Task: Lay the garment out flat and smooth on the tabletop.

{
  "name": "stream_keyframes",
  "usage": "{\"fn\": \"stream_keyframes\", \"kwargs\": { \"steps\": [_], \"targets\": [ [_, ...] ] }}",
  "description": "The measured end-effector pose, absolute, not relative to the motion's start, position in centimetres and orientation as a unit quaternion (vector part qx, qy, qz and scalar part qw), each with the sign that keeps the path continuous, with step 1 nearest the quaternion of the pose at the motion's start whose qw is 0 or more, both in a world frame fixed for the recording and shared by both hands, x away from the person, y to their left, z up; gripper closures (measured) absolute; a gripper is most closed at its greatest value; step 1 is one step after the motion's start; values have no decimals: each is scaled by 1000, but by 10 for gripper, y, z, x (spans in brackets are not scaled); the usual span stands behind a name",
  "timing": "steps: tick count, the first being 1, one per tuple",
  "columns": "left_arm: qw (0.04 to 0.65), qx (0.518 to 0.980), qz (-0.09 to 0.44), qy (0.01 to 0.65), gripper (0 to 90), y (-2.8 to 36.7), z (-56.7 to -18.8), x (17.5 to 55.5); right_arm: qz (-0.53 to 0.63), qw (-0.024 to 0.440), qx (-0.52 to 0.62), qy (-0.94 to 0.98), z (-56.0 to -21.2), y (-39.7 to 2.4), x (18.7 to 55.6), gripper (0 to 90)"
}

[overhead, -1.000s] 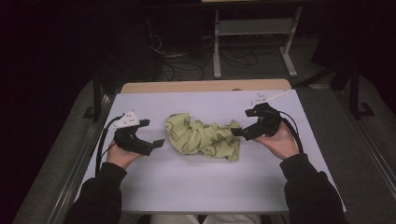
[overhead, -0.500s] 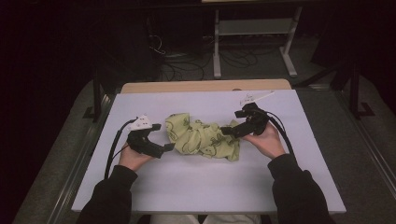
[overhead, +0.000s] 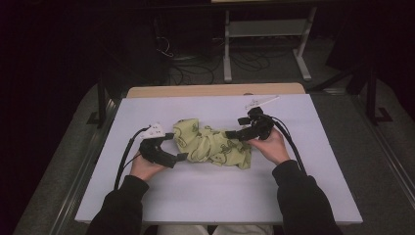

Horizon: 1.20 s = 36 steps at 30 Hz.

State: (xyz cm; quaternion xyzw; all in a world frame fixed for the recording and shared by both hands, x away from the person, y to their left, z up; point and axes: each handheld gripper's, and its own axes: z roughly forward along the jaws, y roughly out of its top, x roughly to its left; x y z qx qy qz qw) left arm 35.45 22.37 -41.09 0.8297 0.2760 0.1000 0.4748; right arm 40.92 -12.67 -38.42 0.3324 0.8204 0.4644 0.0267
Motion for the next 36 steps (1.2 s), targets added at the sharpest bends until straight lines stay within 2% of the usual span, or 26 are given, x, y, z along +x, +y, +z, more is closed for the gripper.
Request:
{"fn": "stream_keyframes", "kwargs": {
  "steps": [2,5,6,7,8,9,10,12,25,30,36],
  "targets": [
    [478,827,98,278,0,224,-413,354,458,34,328,826,-384,-122,409,166],
    [479,827,93,278,0,223,-415,354,445,35,311,839,-384,-113,408,283],
    [477,829,92,277,0,222,-415,354,440,25,301,846,-385,-109,408,423],
    [477,829,91,276,0,222,-416,354,440,25,301,846,-385,-109,408,423],
    [478,829,90,276,0,221,-416,354,440,18,295,848,-386,-107,408,506],
    [478,830,89,275,0,221,-416,354,435,17,288,853,-386,-105,407,676],
    [478,829,89,275,0,220,-416,354,435,17,288,853,-386,-105,407,676],
    [479,829,88,274,0,219,-417,354,427,32,285,858,-385,-105,405,762],
    [488,824,98,271,0,213,-416,356,432,59,322,840,-371,-128,403,784],
    [469,836,107,263,0,202,-417,360,441,56,332,832,-372,-136,404,788],
    [440,853,114,256,72,190,-425,369,437,52,343,830,-374,-137,406,788]
  ]
}}
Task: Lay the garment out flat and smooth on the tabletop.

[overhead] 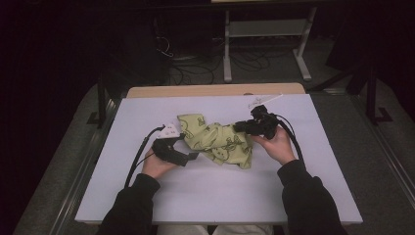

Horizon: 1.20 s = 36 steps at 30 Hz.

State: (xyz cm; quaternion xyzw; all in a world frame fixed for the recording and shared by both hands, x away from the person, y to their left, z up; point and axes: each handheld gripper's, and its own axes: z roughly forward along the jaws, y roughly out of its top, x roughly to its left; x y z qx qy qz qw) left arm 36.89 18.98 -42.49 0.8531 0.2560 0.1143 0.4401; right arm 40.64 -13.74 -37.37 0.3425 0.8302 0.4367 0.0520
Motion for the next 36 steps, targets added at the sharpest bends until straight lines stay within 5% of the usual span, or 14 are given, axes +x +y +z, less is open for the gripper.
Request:
{"fn": "stream_keyframes", "kwargs": {
  "steps": [8,14,17,36],
  "targets": [
    [411,867,142,243,267,179,-432,374,438,44,358,823,-377,-141,411,787],
    [406,866,149,252,692,179,-425,377,435,46,368,821,-379,-144,413,786],
    [397,871,148,251,833,180,-420,378,434,49,374,818,-379,-145,413,785],
    [402,850,171,294,857,206,-363,386,487,83,364,790,-354,-139,403,785]
  ]
}}
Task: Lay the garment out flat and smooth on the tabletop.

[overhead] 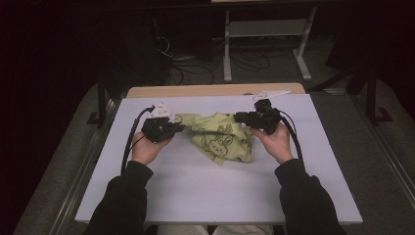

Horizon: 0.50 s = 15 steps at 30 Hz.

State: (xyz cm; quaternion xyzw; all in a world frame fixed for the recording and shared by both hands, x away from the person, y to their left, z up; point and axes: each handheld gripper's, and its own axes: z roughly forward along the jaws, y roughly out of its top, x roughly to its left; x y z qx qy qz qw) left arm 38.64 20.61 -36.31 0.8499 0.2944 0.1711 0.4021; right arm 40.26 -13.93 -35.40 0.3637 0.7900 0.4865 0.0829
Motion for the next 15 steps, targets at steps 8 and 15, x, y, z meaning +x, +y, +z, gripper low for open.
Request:
{"fn": "stream_keyframes", "kwargs": {
  "steps": [8,15],
  "targets": [
    [381,847,146,340,855,214,-389,392,487,33,324,810,-368,-127,386,778],
    [381,845,142,348,855,220,-396,389,492,-44,300,816,-386,-121,377,737]
  ]
}}
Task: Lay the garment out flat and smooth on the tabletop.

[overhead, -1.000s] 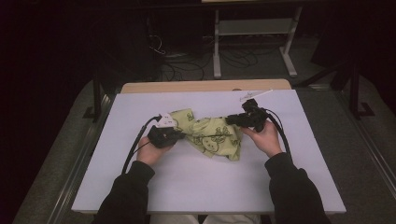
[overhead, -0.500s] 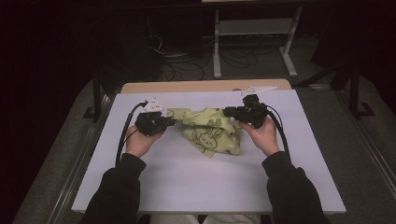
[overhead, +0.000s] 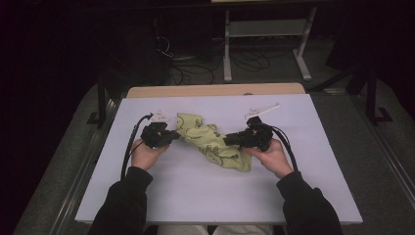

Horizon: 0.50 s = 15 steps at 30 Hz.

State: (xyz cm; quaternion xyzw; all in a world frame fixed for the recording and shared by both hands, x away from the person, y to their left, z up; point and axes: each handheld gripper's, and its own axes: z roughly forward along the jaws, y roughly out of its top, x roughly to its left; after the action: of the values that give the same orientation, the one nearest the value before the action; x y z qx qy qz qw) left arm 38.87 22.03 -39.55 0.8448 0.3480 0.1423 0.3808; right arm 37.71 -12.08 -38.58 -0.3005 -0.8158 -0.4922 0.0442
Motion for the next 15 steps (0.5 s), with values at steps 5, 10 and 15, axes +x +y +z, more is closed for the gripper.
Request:
{"fn": "stream_keyframes", "kwargs": {
  "steps": [5,10,15],
  "targets": [
    [382,844,138,351,855,230,-400,382,-463,89,-269,-840,-392,-104,368,691],
    [402,833,129,358,855,241,-407,370,-429,83,-264,-860,-405,-89,364,702],
    [403,835,131,350,855,247,-411,357,-427,90,-251,-864,-406,-82,358,614]
  ]
}}
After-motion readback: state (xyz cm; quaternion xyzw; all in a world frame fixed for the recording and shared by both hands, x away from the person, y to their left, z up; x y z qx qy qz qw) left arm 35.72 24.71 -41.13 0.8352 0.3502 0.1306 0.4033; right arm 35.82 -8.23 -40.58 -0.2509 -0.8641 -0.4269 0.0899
